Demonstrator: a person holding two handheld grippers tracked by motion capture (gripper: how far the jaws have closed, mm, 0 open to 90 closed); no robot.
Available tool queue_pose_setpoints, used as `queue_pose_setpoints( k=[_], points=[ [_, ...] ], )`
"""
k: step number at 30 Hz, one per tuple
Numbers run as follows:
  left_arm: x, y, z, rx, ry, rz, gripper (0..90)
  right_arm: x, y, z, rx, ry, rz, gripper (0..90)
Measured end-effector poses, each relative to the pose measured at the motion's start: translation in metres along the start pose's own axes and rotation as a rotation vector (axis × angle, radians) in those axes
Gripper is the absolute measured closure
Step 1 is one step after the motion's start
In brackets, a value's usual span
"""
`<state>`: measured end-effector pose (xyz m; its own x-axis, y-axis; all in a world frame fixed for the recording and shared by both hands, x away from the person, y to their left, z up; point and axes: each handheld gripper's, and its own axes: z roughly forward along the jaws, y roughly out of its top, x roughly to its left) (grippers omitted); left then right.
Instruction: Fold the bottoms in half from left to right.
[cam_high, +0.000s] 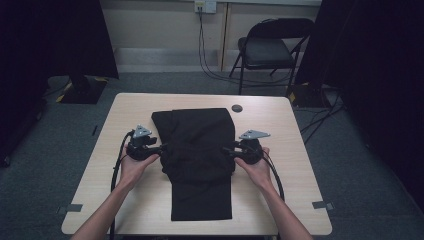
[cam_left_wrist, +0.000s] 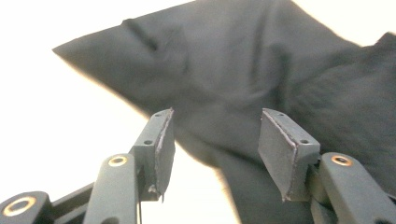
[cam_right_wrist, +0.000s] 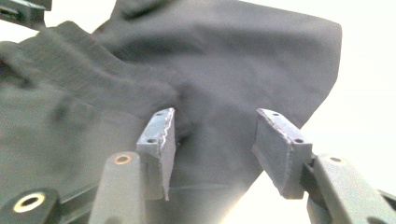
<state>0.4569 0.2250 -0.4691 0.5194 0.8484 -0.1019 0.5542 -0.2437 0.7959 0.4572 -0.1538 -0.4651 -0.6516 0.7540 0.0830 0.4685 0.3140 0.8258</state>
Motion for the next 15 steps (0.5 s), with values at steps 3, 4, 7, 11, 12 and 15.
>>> queue_pose_setpoints(
  k=[3, 4, 7, 11, 12, 15],
  points=[
    [-0.003, -0.001, 0.014, 0.035, -0.032, 0.014, 43.2, -0.003, -0.007, 0.019, 0.071, -0.023, -0.019, 44.5],
    [-0.008, 0.000, 0.020, 0.051, -0.049, 0.026, 42.6, -0.003, -0.009, 0.024, 0.085, -0.019, -0.016, 43.9],
    [-0.016, -0.001, 0.025, 0.046, -0.057, 0.035, 40.6, 0.000, -0.014, 0.034, 0.119, -0.044, -0.037, 43.2],
    [-0.020, -0.013, 0.029, 0.065, -0.076, 0.036, 38.7, 0.000, -0.017, 0.034, 0.113, -0.033, -0.023, 43.7],
    [-0.021, -0.014, 0.029, 0.061, -0.086, 0.023, 38.7, 0.000, -0.017, 0.033, 0.111, -0.026, -0.024, 44.5],
    [-0.023, -0.011, 0.024, 0.047, -0.099, 0.044, 38.7, 0.005, -0.016, 0.028, 0.095, -0.009, -0.042, 45.6]
  ],
)
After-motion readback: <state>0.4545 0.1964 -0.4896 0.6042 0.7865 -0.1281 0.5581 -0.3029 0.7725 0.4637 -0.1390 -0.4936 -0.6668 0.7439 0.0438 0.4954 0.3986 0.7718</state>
